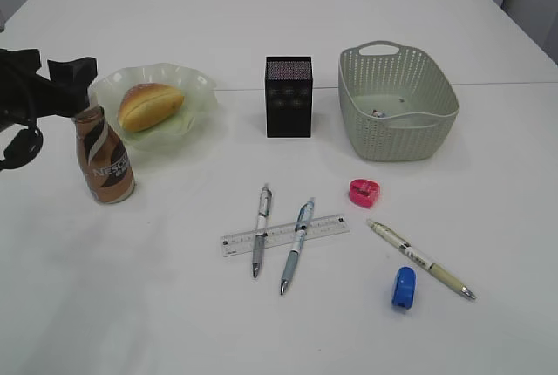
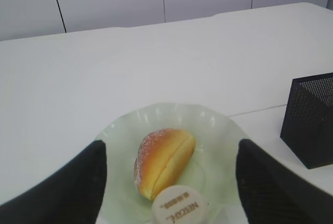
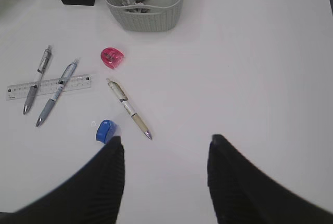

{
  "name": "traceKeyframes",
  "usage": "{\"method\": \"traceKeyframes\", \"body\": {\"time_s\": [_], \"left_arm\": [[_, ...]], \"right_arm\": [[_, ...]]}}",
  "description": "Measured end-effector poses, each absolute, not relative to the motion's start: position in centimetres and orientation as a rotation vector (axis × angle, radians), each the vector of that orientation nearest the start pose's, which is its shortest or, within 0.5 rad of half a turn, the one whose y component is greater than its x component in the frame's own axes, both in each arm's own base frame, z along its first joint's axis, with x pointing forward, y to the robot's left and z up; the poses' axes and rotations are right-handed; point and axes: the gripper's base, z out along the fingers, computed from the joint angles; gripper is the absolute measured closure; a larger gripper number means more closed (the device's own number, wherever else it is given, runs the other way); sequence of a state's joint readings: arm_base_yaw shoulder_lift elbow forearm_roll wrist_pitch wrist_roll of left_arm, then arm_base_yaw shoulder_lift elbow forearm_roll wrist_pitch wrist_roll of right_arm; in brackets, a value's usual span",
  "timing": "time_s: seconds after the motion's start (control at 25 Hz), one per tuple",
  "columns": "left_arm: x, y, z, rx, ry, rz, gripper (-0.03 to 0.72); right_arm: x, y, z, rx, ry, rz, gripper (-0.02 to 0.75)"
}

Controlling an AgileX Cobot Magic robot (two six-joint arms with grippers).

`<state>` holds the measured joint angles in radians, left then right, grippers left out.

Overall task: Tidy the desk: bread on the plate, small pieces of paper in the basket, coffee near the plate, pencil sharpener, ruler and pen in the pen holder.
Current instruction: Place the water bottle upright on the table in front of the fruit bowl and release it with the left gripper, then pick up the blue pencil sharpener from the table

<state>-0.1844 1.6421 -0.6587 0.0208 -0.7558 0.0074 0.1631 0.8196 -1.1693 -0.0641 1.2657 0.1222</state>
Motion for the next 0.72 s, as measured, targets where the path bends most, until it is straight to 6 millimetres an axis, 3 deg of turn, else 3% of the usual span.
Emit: {"method": "traceKeyframes", "body": {"time_s": [0.2, 0.4, 0.72], "left_arm": [[30.1, -5.6, 22.4, 0.169, 1.815, -0.125, 0.129], [27.3, -5.0, 24.9, 0.160, 1.937, -0.126, 0.140], [22.5, -4.4, 31.8, 0.178, 2.195, -0.147, 0.149]], "right_arm": [[11.4, 1.3, 41.5, -0.043, 2.397, 0.049, 0.323], [11.4, 1.3, 41.5, -0.043, 2.397, 0.046, 0.323], [11.5, 1.6, 41.4, -0.018, 2.407, 0.099, 0.323]]}}
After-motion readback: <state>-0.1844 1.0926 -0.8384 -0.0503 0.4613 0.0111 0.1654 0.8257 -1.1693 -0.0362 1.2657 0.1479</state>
